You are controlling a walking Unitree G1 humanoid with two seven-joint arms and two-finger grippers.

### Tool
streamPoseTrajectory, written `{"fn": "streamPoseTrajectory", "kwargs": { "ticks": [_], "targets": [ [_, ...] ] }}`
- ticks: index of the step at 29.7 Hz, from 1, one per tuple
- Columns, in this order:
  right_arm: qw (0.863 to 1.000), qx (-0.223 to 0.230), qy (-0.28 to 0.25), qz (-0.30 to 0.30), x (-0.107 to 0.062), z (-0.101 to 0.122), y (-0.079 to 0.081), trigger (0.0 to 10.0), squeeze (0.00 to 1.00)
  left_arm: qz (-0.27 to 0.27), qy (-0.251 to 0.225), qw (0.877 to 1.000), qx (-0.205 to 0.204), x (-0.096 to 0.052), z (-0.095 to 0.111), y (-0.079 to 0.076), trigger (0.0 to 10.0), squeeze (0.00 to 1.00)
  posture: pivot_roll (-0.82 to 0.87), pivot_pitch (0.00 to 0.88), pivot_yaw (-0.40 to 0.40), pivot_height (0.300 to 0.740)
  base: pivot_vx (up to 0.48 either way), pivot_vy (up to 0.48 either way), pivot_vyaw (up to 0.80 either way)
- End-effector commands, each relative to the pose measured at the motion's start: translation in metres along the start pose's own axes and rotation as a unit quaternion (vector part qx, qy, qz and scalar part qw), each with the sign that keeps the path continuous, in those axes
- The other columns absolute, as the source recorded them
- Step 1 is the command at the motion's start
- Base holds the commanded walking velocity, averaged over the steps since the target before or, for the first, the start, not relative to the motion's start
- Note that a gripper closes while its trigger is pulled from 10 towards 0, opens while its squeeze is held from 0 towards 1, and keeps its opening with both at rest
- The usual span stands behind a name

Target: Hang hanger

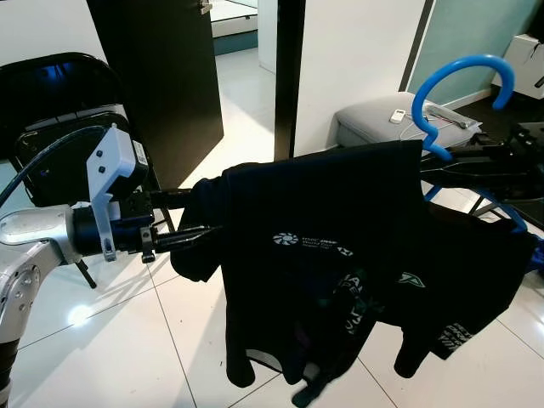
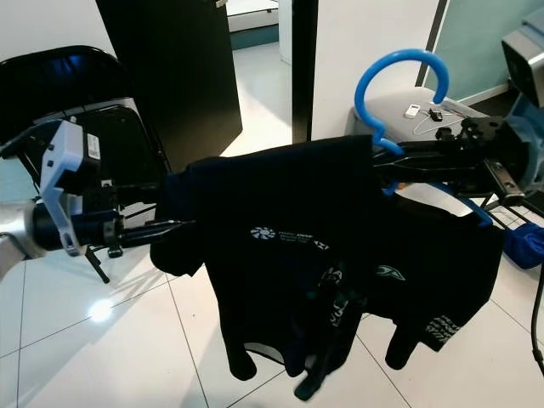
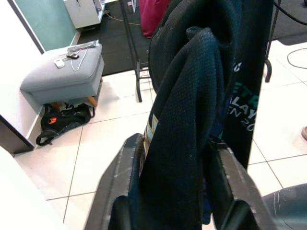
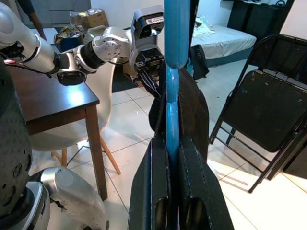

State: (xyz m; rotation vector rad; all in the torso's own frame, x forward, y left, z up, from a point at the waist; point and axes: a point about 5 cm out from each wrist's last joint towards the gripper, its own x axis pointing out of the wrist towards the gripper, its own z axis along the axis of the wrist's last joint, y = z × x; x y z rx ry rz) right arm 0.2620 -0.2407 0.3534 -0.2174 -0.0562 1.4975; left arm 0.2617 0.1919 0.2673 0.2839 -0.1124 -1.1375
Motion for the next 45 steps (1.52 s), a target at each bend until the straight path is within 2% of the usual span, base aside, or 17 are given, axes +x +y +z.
{"fn": "streamPoseTrajectory", "kwargs": {
  "ticks": [1, 3, 7, 9, 10, 14, 16, 23, 25, 29, 31, 33, 34, 38, 45],
  "targets": [
    [1.0, -0.02, -0.011, 0.008, 0.001, 0.009, 0.003, 10.0, 0.0, 0.001, -0.002, 1.0, 0.001, 0.0, 0.0, 0.003, 0.0, 0.0, -0.07, 0.016, 0.032, 0.74, 0.0, 0.0, 0.0],
    [1.0, -0.021, -0.011, 0.006, 0.001, 0.009, 0.002, 10.0, 0.0, 0.011, 0.002, 1.0, 0.006, -0.002, 0.001, 0.006, 0.0, 0.0, -0.07, 0.016, 0.032, 0.74, 0.0, 0.0, 0.0],
    [1.0, -0.018, -0.008, -0.006, 0.0, 0.007, 0.001, 10.0, 0.0, 0.07, 0.019, 0.997, 0.033, -0.021, 0.005, 0.024, 0.0, 0.0, -0.07, 0.007, 0.031, 0.74, 0.0, 0.0, 0.0],
    [1.0, -0.018, -0.008, -0.006, 0.0, 0.007, 0.001, 10.0, 0.0, 0.07, 0.019, 0.997, 0.033, -0.021, 0.005, 0.024, 0.0, 0.0, -0.07, 0.007, 0.031, 0.74, 0.0, 0.0, 0.0],
    [1.0, -0.013, -0.006, -0.013, -0.002, 0.005, 0.001, 10.0, 0.0, 0.094, 0.026, 0.994, 0.047, -0.031, 0.009, 0.031, 0.0, 0.0, -0.07, 0.006, 0.031, 0.74, 0.0, 0.0, 0.0],
    [1.0, -0.01, -0.005, -0.017, -0.003, 0.003, 0.0, 10.0, 0.0, 0.104, 0.029, 0.993, 0.053, -0.036, 0.011, 0.034, 0.0, 0.0, -0.07, 0.005, 0.03, 0.74, 0.0, 0.0, 0.0],
    [0.999, 0.01, 0.004, -0.038, -0.006, -0.01, -0.002, 10.0, 0.0, 0.125, 0.03, 0.989, 0.069, -0.047, 0.021, 0.041, 0.0, 0.0, -0.06, 0.003, 0.026, 0.74, 0.0, 0.0, 0.0],
    [0.995, 0.054, 0.019, -0.083, -0.015, -0.04, -0.004, 10.0, 0.0, 0.146, 0.034, 0.984, 0.092, -0.062, 0.034, 0.049, 0.0, 0.0, -0.06, 0.013, 0.026, 0.74, 0.0, 0.0, 0.0],
    [0.995, 0.054, 0.019, -0.083, -0.015, -0.04, -0.004, 10.0, 0.0, 0.146, 0.034, 0.984, 0.092, -0.062, 0.034, 0.049, 0.0, 0.0, -0.06, 0.013, 0.026, 0.74, 0.0, 0.0, 0.0],
    [0.991, 0.086, 0.021, -0.101, -0.012, -0.063, 0.0, 10.0, 0.0, 0.151, 0.028, 0.983, 0.097, -0.066, 0.039, 0.052, 0.0, 0.0, -0.05, 0.017, 0.024, 0.74, 0.0, 0.0, 0.0],
    [0.991, 0.086, 0.021, -0.101, -0.012, -0.063, 0.0, 10.0, 0.0, 0.151, 0.028, 0.983, 0.097, -0.066, 0.039, 0.052, 0.0, 0.0, -0.05, 0.017, 0.024, 0.74, 0.0, 0.0, 0.0],
    [0.988, 0.112, 0.049, -0.097, -0.003, -0.087, 0.006, 10.0, 0.0, 0.151, 0.027, 0.983, 0.097, -0.066, 0.038, 0.052, 0.0, 0.0, -0.05, 0.02, 0.025, 0.74, 0.0, 0.0, 0.0],
    [0.988, 0.112, 0.049, -0.097, -0.003, -0.087, 0.006, 10.0, 0.0, 0.151, 0.027, 0.983, 0.097, -0.066, 0.038, 0.052, 0.0, 0.0, -0.05, 0.02, 0.025, 0.74, 0.0, 0.0, 0.0],
    [0.985, 0.14, 0.081, -0.066, 0.013, -0.111, 0.021, 10.0, 0.0, 0.152, 0.026, 0.983, 0.097, -0.066, 0.039, 0.053, 0.0, 0.0, -0.05, 0.02, 0.022, 0.74, 0.0, 0.0, 0.0],
    [0.984, 0.141, 0.076, -0.073, 0.014, -0.112, 0.024, 10.0, 0.0, 0.155, 0.03, 0.982, 0.099, -0.069, 0.04, 0.054, 0.0, 0.0, -0.04, 0.02, 0.026, 0.74, 0.0, 0.0, 0.0]
  ]
}}
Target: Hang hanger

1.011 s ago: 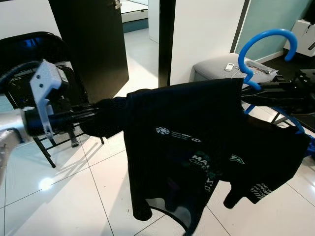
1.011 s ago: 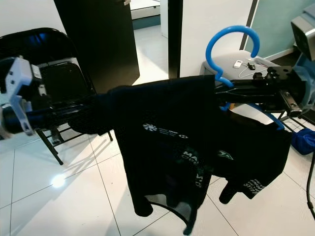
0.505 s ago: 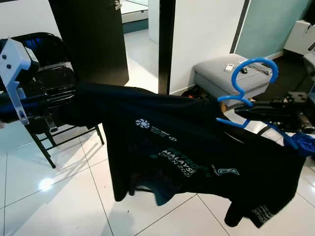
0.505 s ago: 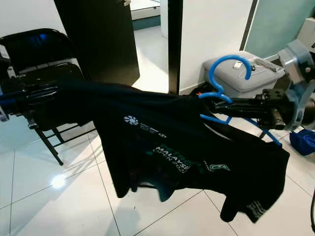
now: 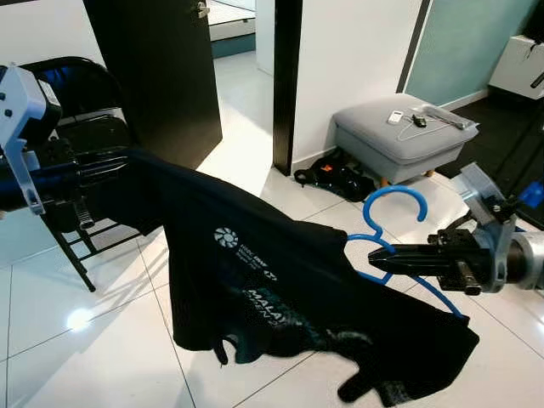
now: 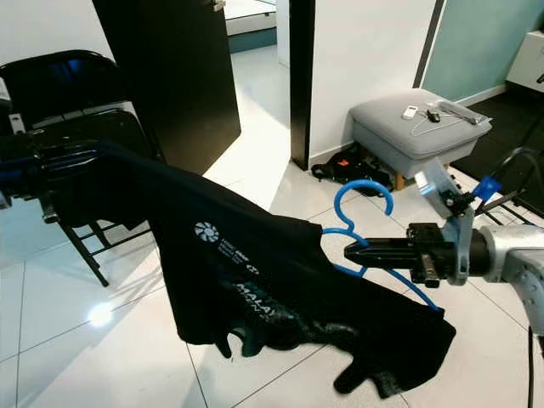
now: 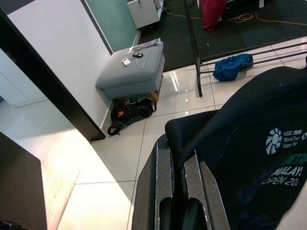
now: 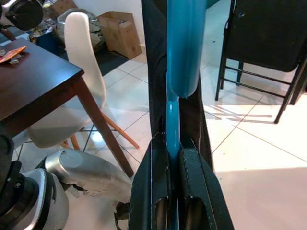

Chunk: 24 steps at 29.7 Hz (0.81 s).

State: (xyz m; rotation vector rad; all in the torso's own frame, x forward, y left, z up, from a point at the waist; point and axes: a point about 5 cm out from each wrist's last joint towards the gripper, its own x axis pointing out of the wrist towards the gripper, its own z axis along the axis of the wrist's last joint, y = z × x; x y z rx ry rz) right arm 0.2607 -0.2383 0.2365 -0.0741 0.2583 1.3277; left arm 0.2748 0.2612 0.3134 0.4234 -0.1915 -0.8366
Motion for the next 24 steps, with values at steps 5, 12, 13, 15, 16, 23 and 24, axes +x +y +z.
{"fn": "streamPoseTrajectory", "kwargs": {
  "ticks": [5, 12, 13, 15, 16, 23, 24],
  "targets": [
    [1.0, -0.004, 0.004, -0.009, -0.005, -0.001, 0.008, 10.0, 0.0, 0.024, 0.005, 0.999, 0.024, -0.013, 0.01, 0.012, 0.0, 0.0, -0.04, 0.021, 0.03, 0.74, 0.0, 0.0, 0.0],
    [0.994, 0.02, -0.11, 0.009, 0.02, 0.0, 0.021, 10.0, 0.0, 0.046, -0.009, 0.998, 0.03, -0.012, 0.015, 0.019, 0.0, 0.0, -0.04, 0.024, 0.034, 0.74, 0.0, 0.0, 0.0],
    [0.994, 0.02, -0.11, 0.009, 0.02, 0.0, 0.021, 10.0, 0.0, 0.046, -0.009, 0.998, 0.03, -0.012, 0.015, 0.019, 0.0, 0.0, -0.04, 0.024, 0.034, 0.74, 0.0, 0.0, 0.0],
    [0.981, 0.03, -0.189, 0.034, 0.027, 0.015, 0.026, 10.0, 0.0, 0.046, -0.013, 0.998, 0.029, -0.011, 0.015, 0.019, 0.0, 0.0, -0.04, 0.023, 0.034, 0.74, 0.0, 0.0, 0.0],
    [0.981, 0.03, -0.189, 0.034, 0.027, 0.015, 0.026, 10.0, 0.0, 0.046, -0.013, 0.998, 0.029, -0.011, 0.015, 0.019, 0.0, 0.0, -0.04, 0.023, 0.034, 0.74, 0.0, 0.0, 0.0],
    [0.98, 0.038, -0.195, 0.017, 0.03, 0.007, 0.026, 10.0, 0.0, 0.062, -0.011, 0.998, 0.027, -0.015, 0.013, 0.023, 0.0, 0.0, -0.03, 0.023, 0.037, 0.74, 0.0, 0.0, 0.0],
    [0.978, 0.036, -0.205, 0.011, 0.028, 0.009, 0.024, 10.0, 0.0, 0.064, -0.008, 0.998, 0.026, -0.016, 0.012, 0.024, 0.0, 0.0, -0.03, 0.024, 0.039, 0.74, 0.0, 0.0, 0.0]
  ]
}}
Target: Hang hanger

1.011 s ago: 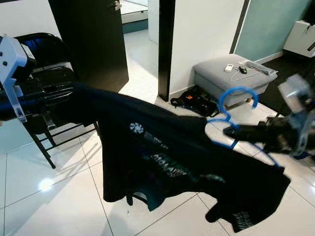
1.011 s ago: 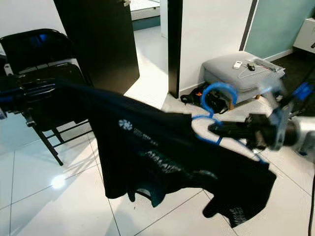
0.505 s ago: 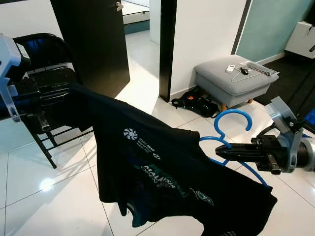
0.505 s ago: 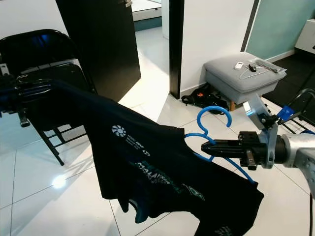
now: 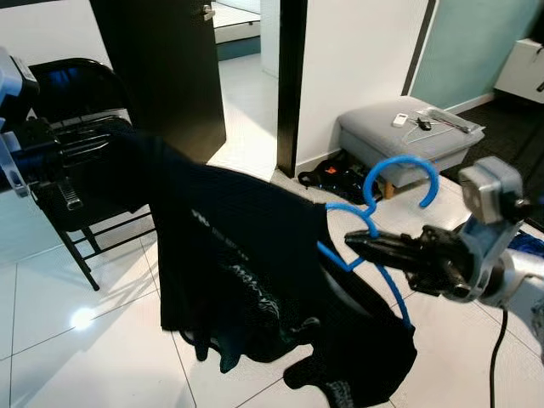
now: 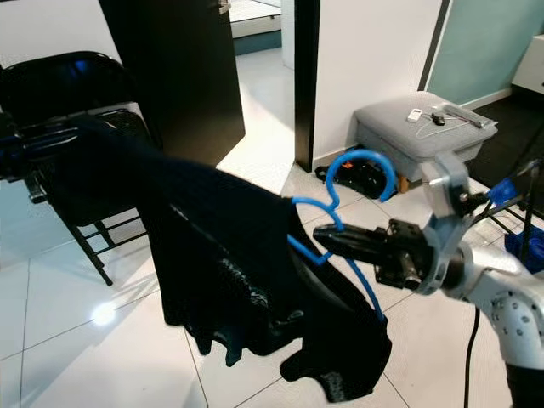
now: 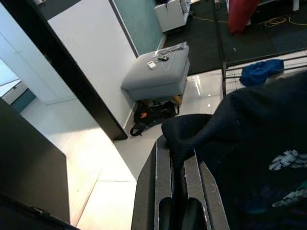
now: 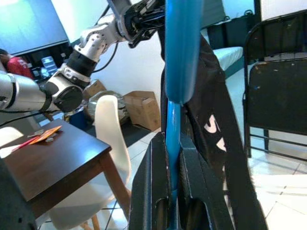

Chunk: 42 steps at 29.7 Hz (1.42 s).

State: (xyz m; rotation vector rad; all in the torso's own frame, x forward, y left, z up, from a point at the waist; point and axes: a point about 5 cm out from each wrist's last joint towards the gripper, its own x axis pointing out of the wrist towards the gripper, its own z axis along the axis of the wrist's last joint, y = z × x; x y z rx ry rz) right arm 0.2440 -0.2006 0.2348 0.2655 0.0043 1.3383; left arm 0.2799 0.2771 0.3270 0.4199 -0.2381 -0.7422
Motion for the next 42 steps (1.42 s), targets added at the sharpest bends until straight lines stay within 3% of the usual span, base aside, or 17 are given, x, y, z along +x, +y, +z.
{"fn": "streamPoseTrajectory", "kwargs": {
  "ticks": [1, 5, 7, 9, 10, 11, 13, 14, 18, 21, 35, 42],
  "targets": [
    [0.999, -0.02, -0.029, -0.011, -0.003, 0.012, -0.001, 10.0, 0.0, 0.015, 0.003, 1.0, 0.016, -0.007, 0.005, 0.006, 0.0, 0.0, -0.03, 0.024, 0.039, 0.74, 0.0, 0.0, 0.0],
    [0.999, -0.027, -0.042, -0.014, -0.005, 0.018, -0.001, 10.0, 0.0, 0.016, 0.003, 1.0, 0.015, -0.006, 0.004, 0.006, 0.0, 0.0, -0.03, 0.024, 0.039, 0.74, 0.0, 0.0, 0.0],
    [0.996, -0.034, -0.079, -0.025, -0.008, 0.031, -0.003, 10.0, 0.0, 0.021, 0.004, 1.0, 0.013, -0.006, 0.001, 0.008, 0.0, 0.0, -0.04, 0.021, 0.037, 0.74, 0.0, 0.0, 0.0],
    [0.997, -0.039, -0.063, -0.037, -0.009, 0.03, -0.004, 10.0, 0.0, 0.029, 0.007, 0.999, 0.014, -0.007, -0.001, 0.009, 0.0, 0.0, -0.04, 0.016, 0.037, 0.74, 0.0, 0.0, 0.0],
    [0.998, -0.031, -0.026, -0.047, -0.011, 0.02, -0.004, 10.0, 0.0, 0.037, 0.006, 0.999, 0.015, -0.008, 0.0, 0.011, 0.0, 0.0, -0.03, 0.014, 0.036, 0.74, 0.0, 0.0, 0.0],
    [0.998, -0.031, -0.026, -0.047, -0.011, 0.02, -0.004, 10.0, 0.0, 0.037, 0.006, 0.999, 0.015, -0.008, 0.0, 0.011, 0.0, 0.0, -0.03, 0.014, 0.036, 0.74, 0.0, 0.0, 0.0],
    [0.996, -0.023, 0.056, -0.066, -0.016, -0.002, -0.005, 10.0, 0.0, 0.052, 0.004, 0.998, 0.019, -0.011, 0.002, 0.016, 0.0, 0.0, -0.03, 0.012, 0.034, 0.74, 0.0, 0.0, 0.0],
    [0.996, -0.023, 0.056, -0.066, -0.016, -0.002, -0.005, 10.0, 0.0, 0.052, 0.004, 0.998, 0.019, -0.011, 0.002, 0.016, 0.0, 0.0, -0.03, 0.012, 0.034, 0.74, 0.0, 0.0, 0.0],
    [0.977, -0.023, 0.174, -0.118, -0.03, -0.032, -0.013, 10.0, 0.0, 0.066, 0.0, 0.998, 0.023, -0.012, 0.004, 0.021, 0.0, 0.0, -0.04, 0.012, 0.038, 0.74, 0.0, 0.0, 0.0],
    [0.971, -0.028, 0.201, -0.129, -0.033, -0.039, -0.016, 10.0, 0.0, 0.065, 0.0, 0.998, 0.024, -0.01, 0.004, 0.021, 0.0, 0.0, -0.04, 0.007, 0.038, 0.74, 0.0, 0.0, 0.0],
    [0.973, -0.048, 0.194, -0.113, -0.03, -0.039, -0.011, 10.0, 0.0, 0.068, -0.004, 0.997, 0.028, -0.008, 0.006, 0.025, 0.0, 0.0, -0.03, 0.012, 0.055, 0.74, 0.0, 0.0, 0.0],
    [0.987, -0.071, 0.099, -0.106, -0.025, -0.006, -0.011, 10.0, 0.0, 0.048, 0.007, 0.999, 0.003, -0.001, -0.008, 0.017, 0.0, 0.0, -0.03, 0.014, 0.055, 0.74, 0.0, 0.0, 0.0]
  ]
}}
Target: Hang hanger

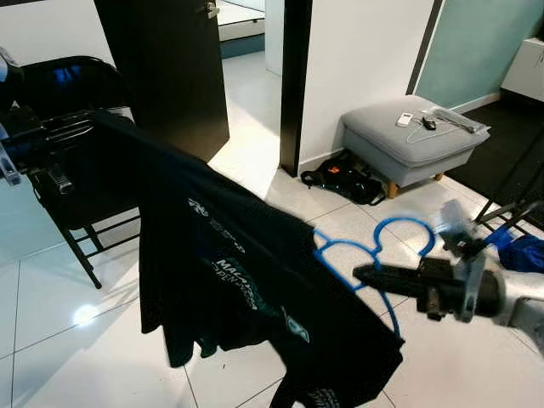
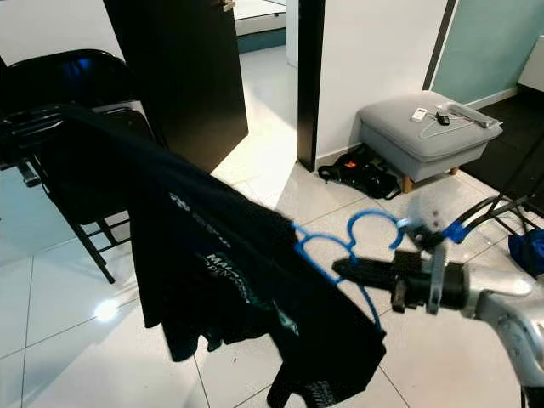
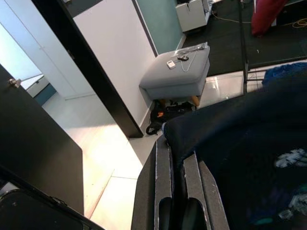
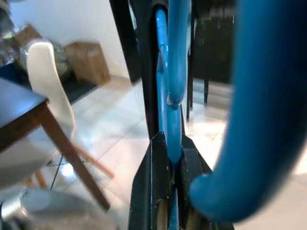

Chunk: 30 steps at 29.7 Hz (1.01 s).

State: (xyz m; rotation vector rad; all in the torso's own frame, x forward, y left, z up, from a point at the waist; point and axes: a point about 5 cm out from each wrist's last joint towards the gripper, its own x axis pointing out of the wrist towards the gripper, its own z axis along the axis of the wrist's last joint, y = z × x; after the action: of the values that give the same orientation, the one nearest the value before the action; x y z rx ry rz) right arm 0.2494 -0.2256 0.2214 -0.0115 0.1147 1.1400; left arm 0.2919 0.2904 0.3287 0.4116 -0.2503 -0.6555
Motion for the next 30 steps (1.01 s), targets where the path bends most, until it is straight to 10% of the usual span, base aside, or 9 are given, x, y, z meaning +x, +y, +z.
{"fn": "streamPoseTrajectory", "kwargs": {
  "ticks": [1, 10, 19, 20, 22, 23, 24, 25, 30],
  "targets": [
    [0.999, 0.002, -0.034, 0.014, 0.0, 0.011, 0.002, 10.0, 0.0, -0.011, 0.01, 1.0, -0.009, 0.005, -0.009, -0.008, 0.0, 0.0, -0.03, 0.014, 0.055, 0.74, 0.0, 0.0, 0.0],
    [0.995, -0.032, 0.016, 0.09, 0.002, 0.029, 0.013, 10.0, 0.0, -0.064, 0.041, 0.995, -0.061, 0.035, -0.055, -0.049, 2.6, 0.0, -0.05, 0.015, 0.05, 0.74, 0.0, 0.0, 0.0],
    [0.996, -0.05, 0.038, 0.062, -0.01, 0.037, 0.003, 10.0, 0.0, 0.084, 0.072, 0.992, -0.068, 0.023, -0.078, -0.018, 0.3, 0.0, -0.06, 0.017, 0.039, 0.74, 0.0, 0.0, 0.0],
    [0.997, -0.05, 0.033, 0.054, -0.011, 0.037, 0.002, 10.0, 0.0, 0.116, 0.083, 0.988, -0.064, 0.017, -0.081, -0.01, 5.6, 0.0, -0.06, 0.019, 0.04, 0.74, 0.0, 0.0, 0.0],
    [0.997, -0.05, 0.03, 0.048, -0.012, 0.037, 0.001, 10.0, 0.0, 0.135, 0.09, 0.985, -0.062, 0.013, -0.083, -0.006, 5.6, 0.0, -0.06, 0.019, 0.04, 0.74, 0.0, 0.0, 0.0],
    [0.997, -0.051, 0.026, 0.042, -0.011, 0.037, -0.001, 10.0, 0.0, 0.148, 0.091, 0.983, -0.065, 0.01, -0.084, -0.003, 10.0, 0.0, -0.06, 0.021, 0.04, 0.74, 0.0, 0.0, 0.0],
    [0.997, -0.051, 0.026, 0.042, -0.011, 0.037, -0.001, 10.0, 0.0, 0.148, 0.091, 0.983, -0.065, 0.01, -0.084, -0.003, 10.0, 0.0, -0.06, 0.021, 0.04, 0.74, 0.0, 0.0, 0.0],
    [0.998, -0.054, 0.014, 0.033, -0.008, 0.037, -0.003, 10.0, 0.0, 0.14, 0.08, 0.984, -0.081, 0.01, -0.085, -0.007, 10.0, 1.0, -0.06, 0.02, 0.036, 0.74, 0.0, 0.0, 0.0],
    [0.998, -0.057, 0.002, 0.023, -0.005, 0.039, -0.007, 10.0, 0.0, 0.121, 0.077, 0.985, -0.091, 0.012, -0.086, -0.013, 10.0, 1.0, -0.06, 0.023, 0.036, 0.74, 0.0, 0.0, 0.0]
  ]
}}
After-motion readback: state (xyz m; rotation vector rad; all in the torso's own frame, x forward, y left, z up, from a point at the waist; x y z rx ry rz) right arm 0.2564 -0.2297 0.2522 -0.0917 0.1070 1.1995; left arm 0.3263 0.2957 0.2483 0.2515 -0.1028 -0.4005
